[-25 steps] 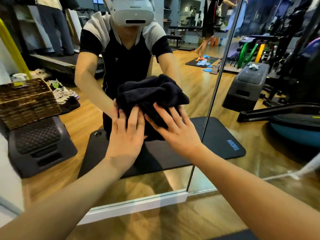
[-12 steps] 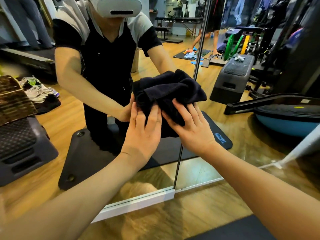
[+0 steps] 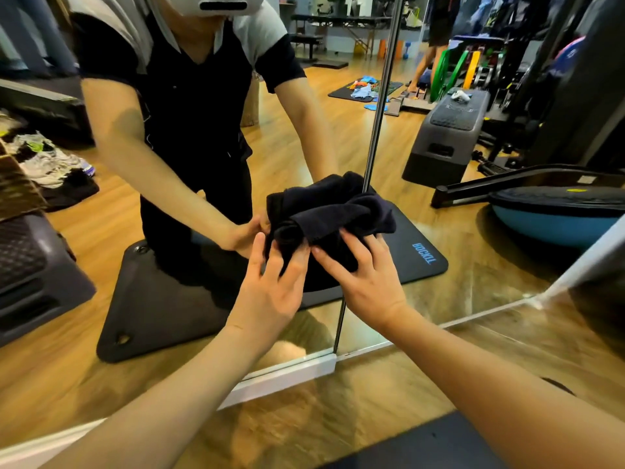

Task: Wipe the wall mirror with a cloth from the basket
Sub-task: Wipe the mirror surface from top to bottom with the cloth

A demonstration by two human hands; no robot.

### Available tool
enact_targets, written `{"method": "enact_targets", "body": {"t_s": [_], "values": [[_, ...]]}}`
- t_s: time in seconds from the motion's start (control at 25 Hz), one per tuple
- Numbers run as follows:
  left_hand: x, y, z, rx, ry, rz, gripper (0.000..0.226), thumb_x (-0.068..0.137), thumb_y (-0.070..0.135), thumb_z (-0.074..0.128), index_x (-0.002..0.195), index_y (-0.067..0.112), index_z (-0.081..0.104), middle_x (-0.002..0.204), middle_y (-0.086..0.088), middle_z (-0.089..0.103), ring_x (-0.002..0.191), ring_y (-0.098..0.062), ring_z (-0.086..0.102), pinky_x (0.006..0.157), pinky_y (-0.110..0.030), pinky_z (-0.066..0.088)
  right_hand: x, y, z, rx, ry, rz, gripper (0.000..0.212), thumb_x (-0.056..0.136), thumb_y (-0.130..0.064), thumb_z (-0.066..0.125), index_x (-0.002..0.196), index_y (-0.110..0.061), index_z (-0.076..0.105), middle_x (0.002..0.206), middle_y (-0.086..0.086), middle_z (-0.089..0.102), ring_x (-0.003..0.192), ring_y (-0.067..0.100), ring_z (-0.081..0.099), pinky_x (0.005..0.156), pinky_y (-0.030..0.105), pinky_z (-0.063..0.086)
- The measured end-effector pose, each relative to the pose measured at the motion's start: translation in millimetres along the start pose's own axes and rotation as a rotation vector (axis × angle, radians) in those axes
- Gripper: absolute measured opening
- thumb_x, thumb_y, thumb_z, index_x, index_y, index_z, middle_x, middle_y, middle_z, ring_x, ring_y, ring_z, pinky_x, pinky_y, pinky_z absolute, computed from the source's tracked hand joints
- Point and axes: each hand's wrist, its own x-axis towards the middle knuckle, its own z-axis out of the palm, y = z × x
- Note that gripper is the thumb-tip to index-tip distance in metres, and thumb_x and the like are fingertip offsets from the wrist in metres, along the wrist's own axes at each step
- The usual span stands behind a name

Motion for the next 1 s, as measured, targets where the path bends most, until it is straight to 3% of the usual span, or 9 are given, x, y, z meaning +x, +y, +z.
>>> {"method": "enact_targets", "body": {"t_s": [0.12, 0.28, 0.44, 0.52, 0.6, 0.68, 0.88, 1.0], "values": [[-8, -16, 0, 0.008, 0.036, 0.037, 0.037, 0.098, 0.002, 0.054, 0.135, -0.002, 0.060, 0.148, -0.021, 0.038, 0.125, -0.046, 0.042, 0.116, -0.069, 0.024, 5, -18, 2, -0.016, 0.020, 0.056, 0.070, 0.085, 0.004, 0.060, 0.145, -0.032, 0.049, 0.152, 0.015, 0.030, 0.137, 0.043, 0.033, 0.113, 0.063, 0.039], [-13, -46, -7, -0.039, 0.030, 0.135, 0.039, 0.095, 0.008, 0.058, 0.133, 0.000, 0.061, 0.145, -0.018, 0.040, 0.125, -0.046, 0.038, 0.118, -0.067, 0.012, 8, -44, 9, -0.049, -0.038, 0.107, 0.070, 0.086, 0.005, 0.060, 0.146, -0.030, 0.046, 0.158, 0.019, 0.026, 0.142, 0.053, 0.030, 0.125, 0.058, 0.020], [-55, -108, -14, -0.020, 0.064, 0.204, 0.044, 0.105, 0.003, 0.028, 0.131, -0.001, 0.063, 0.137, -0.015, 0.049, 0.120, -0.044, 0.041, 0.119, -0.067, 0.015, 37, -103, 26, -0.037, -0.070, 0.071, 0.069, 0.085, 0.003, 0.060, 0.144, -0.031, 0.046, 0.160, 0.017, 0.023, 0.139, 0.054, 0.029, 0.112, 0.070, 0.033], [-84, -142, -19, 0.005, 0.064, 0.224, 0.038, 0.103, 0.002, 0.038, 0.125, 0.001, 0.068, 0.131, -0.013, 0.059, 0.116, -0.042, 0.046, 0.119, -0.066, 0.019, 55, -140, 35, -0.035, -0.055, 0.056, 0.064, 0.083, 0.000, 0.051, 0.138, -0.034, 0.050, 0.161, 0.012, 0.020, 0.137, 0.046, 0.024, 0.103, 0.068, 0.039], [-116, -176, -28, 0.007, 0.056, 0.203, 0.029, 0.101, 0.001, 0.051, 0.122, 0.001, 0.070, 0.126, -0.013, 0.063, 0.111, -0.041, 0.054, 0.116, -0.066, 0.027, 70, -178, 46, -0.038, -0.045, 0.024, 0.064, 0.082, -0.003, 0.047, 0.136, -0.038, 0.050, 0.162, 0.007, 0.016, 0.136, 0.042, 0.023, 0.101, 0.061, 0.034], [-149, -210, -42, -0.001, -0.008, 0.204, 0.031, 0.104, 0.002, 0.048, 0.129, 0.000, 0.064, 0.125, -0.013, 0.065, 0.110, -0.041, 0.060, 0.113, -0.067, 0.032, 86, -217, 59, -0.050, -0.028, -0.019, 0.063, 0.083, -0.006, 0.047, 0.136, -0.040, 0.050, 0.162, 0.004, 0.015, 0.134, 0.041, 0.027, 0.101, 0.056, 0.030], [-204, -280, -72, 0.019, -0.166, 0.215, 0.041, 0.104, 0.005, 0.037, 0.140, 0.001, 0.054, 0.128, -0.013, 0.063, 0.118, -0.044, 0.058, 0.115, -0.070, 0.026, 119, -301, 79, -0.032, 0.019, -0.002, 0.055, 0.088, -0.010, 0.045, 0.133, -0.041, 0.050, 0.161, 0.003, 0.014, 0.131, 0.039, 0.029, 0.104, 0.051, 0.024], [-239, -323, -86, 0.086, -0.213, 0.227, 0.044, 0.099, 0.010, 0.049, 0.142, 0.002, 0.052, 0.133, -0.013, 0.056, 0.124, -0.045, 0.048, 0.118, -0.070, 0.018, 140, -352, 90, 0.004, 0.020, -0.008, 0.052, 0.089, -0.015, 0.048, 0.134, -0.041, 0.049, 0.162, 0.002, 0.013, 0.130, 0.039, 0.028, 0.104, 0.051, 0.023]]}}
